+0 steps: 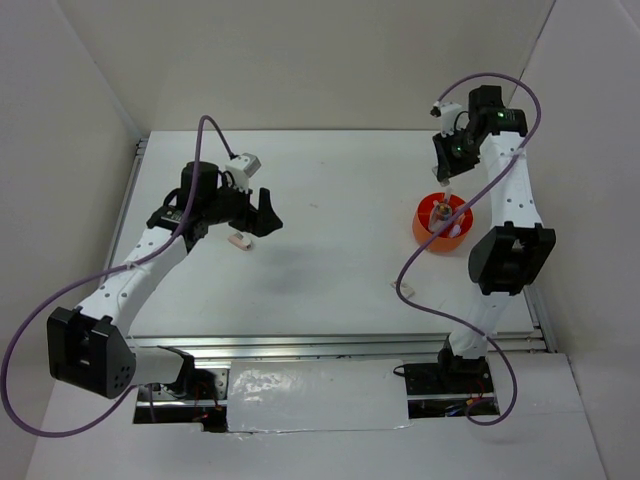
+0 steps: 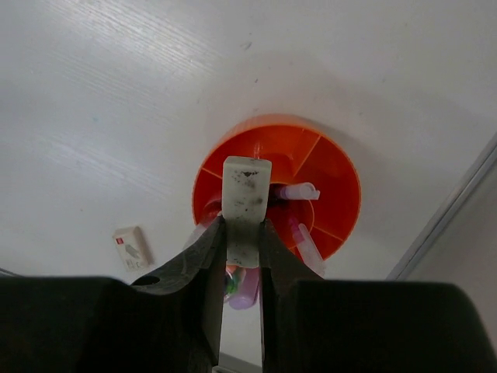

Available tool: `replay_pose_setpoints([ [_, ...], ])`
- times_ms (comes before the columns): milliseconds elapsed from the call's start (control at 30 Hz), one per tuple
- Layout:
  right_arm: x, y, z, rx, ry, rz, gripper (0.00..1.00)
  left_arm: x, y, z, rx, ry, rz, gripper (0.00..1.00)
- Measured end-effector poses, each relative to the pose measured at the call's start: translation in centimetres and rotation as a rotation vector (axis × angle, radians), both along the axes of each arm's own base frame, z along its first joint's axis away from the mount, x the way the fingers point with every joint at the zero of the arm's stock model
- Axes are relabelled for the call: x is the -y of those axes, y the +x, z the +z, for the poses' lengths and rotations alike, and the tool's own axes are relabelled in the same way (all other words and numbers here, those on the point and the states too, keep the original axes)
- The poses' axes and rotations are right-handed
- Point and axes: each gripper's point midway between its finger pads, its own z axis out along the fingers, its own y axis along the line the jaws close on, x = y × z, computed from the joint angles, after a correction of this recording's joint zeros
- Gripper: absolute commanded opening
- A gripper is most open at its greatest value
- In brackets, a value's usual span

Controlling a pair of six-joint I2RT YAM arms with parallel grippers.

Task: Sort the stationery into containers
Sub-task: Place the stationery in the storage box.

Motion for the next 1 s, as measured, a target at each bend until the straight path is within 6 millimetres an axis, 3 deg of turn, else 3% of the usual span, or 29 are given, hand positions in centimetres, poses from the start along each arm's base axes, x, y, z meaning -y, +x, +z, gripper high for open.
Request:
replay_pose_setpoints([
  [267, 2.7, -1.4, -0.8, -0.033, -0.010, -0.080, 0.00, 0.1, -0.1, 0.1, 0.004, -0.001, -0.002, 0.95],
  [633, 11.3, -3.2, -1.1, -0.050, -0.062, -0.337, 0.00, 0.1, -0.5, -0.6, -0.011, 0.004, -0.006, 0.95],
  [833, 11.6, -4.5, -3.3, -0.121, -0.045, -0.351, 0.00, 0.1, -0.5, -0.6, -0.012, 0.003, -0.007, 0.95],
  [1000, 11.2, -4.2, -4.1, -0.134, 0.004, -0.330, 0.00, 0.1, -0.5, -0.6, -0.012, 0.004, -0.007, 0.95],
])
